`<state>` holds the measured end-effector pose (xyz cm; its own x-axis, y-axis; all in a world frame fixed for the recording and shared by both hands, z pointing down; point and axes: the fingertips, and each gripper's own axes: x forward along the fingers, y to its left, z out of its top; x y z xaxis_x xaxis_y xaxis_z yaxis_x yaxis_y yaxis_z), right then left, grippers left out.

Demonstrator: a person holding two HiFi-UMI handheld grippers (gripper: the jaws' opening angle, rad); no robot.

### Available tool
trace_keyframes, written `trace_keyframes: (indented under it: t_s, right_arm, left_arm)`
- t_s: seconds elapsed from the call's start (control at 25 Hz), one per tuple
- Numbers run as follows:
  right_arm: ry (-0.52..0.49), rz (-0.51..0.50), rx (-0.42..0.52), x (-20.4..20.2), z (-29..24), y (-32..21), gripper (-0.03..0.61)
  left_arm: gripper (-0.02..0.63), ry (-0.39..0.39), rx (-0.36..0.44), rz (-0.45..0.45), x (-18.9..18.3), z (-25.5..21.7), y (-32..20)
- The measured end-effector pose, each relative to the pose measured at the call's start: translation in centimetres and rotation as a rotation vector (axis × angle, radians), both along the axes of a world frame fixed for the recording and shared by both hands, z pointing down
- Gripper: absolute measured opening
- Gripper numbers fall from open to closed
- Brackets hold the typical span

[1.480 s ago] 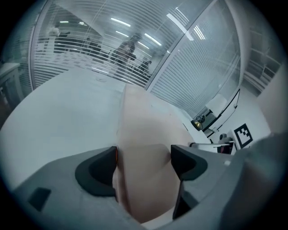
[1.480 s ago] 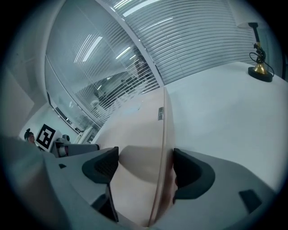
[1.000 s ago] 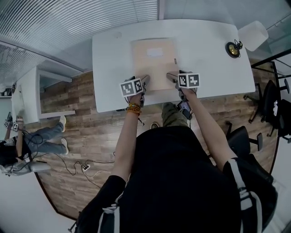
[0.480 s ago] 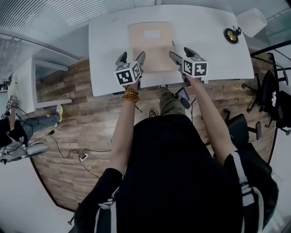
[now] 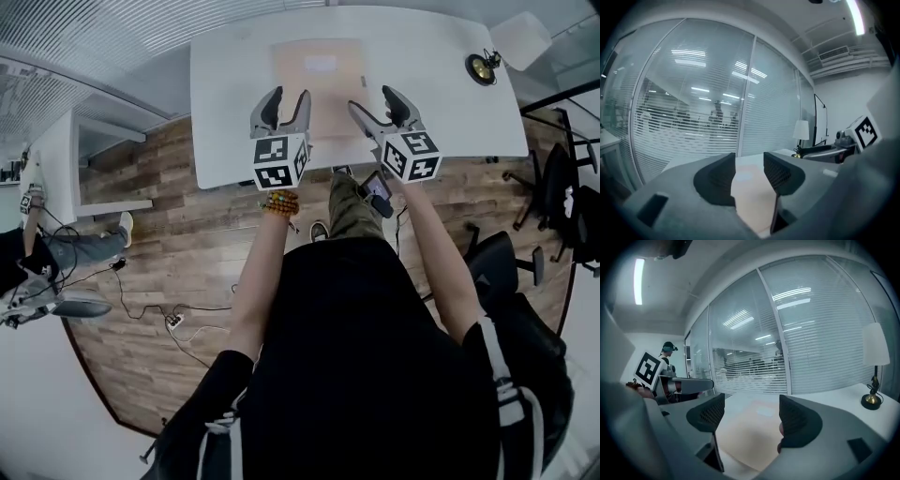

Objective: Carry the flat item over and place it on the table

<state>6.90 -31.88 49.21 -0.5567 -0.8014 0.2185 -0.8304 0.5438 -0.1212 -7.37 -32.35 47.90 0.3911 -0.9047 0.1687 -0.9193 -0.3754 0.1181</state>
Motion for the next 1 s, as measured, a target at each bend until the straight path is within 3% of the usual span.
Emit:
trace_keyframes:
  t_s: [0.16,0.28,0.68,1.0]
  right_arm:
    - [0.016,-0.024,0.075,-1.1,-2.0,1.1,0.371]
    - [0.005,-0.036,0.117,-1.8,-3.3,1.7,0.366]
    - [0.046,-0.056,0.273,-4.9,-8.4,4.8,0.296]
    - [0.068,-0.038,0.329,-6.1,-9.3,7.5,0.175]
  left_arm:
    - [0.109,-0.039,0.078,0.006,0.5,-1.2,1.4]
    - [0.083,-0.054,0.122,0.016,0.9,-2.2,2.0]
    - [0.067,-0.091,0.267,-0.005,-0.2,-6.5,3.8]
    - [0.060,-0.141,0.335,-0.011,-0.4,-8.0,6.4]
